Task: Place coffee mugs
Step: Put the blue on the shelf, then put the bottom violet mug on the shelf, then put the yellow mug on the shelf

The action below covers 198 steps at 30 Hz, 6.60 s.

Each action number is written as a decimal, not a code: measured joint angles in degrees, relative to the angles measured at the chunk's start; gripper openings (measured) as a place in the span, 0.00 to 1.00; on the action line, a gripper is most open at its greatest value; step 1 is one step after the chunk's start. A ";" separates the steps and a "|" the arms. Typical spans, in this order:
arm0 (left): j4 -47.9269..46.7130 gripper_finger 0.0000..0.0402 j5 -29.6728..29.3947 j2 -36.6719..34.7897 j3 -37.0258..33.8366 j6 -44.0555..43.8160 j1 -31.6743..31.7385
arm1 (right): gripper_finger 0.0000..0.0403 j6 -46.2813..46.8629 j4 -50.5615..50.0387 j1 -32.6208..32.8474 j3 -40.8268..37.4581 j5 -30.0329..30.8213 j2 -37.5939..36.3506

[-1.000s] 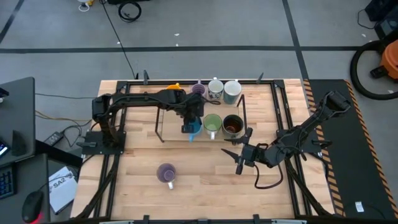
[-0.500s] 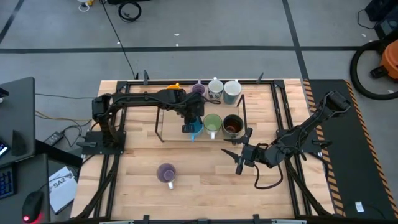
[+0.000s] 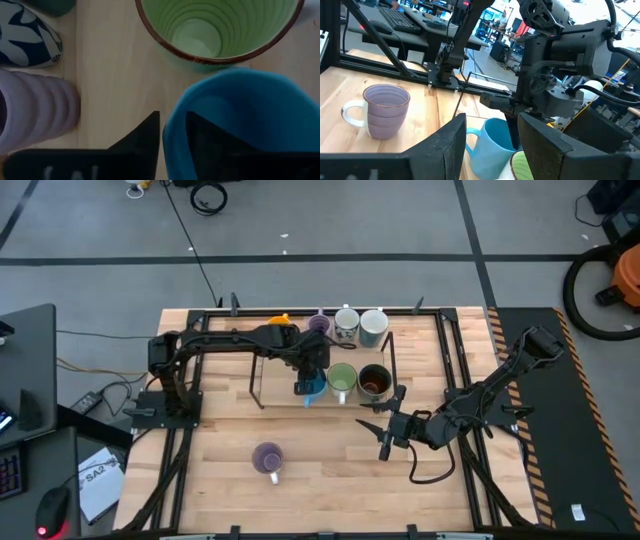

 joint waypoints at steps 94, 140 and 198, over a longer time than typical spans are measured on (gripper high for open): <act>-10.67 0.05 -3.94 -13.70 -17.99 -46.18 -32.17 | 0.46 -1.21 2.62 -11.36 0.00 -21.29 0.03; -19.96 0.05 -6.28 -10.64 -9.35 -4.18 0.55 | 0.46 1.31 3.09 -9.86 0.02 -21.45 0.79; -24.88 0.39 -6.96 -10.59 2.53 0.25 5.60 | 0.46 0.76 2.38 -9.66 0.00 -20.51 0.79</act>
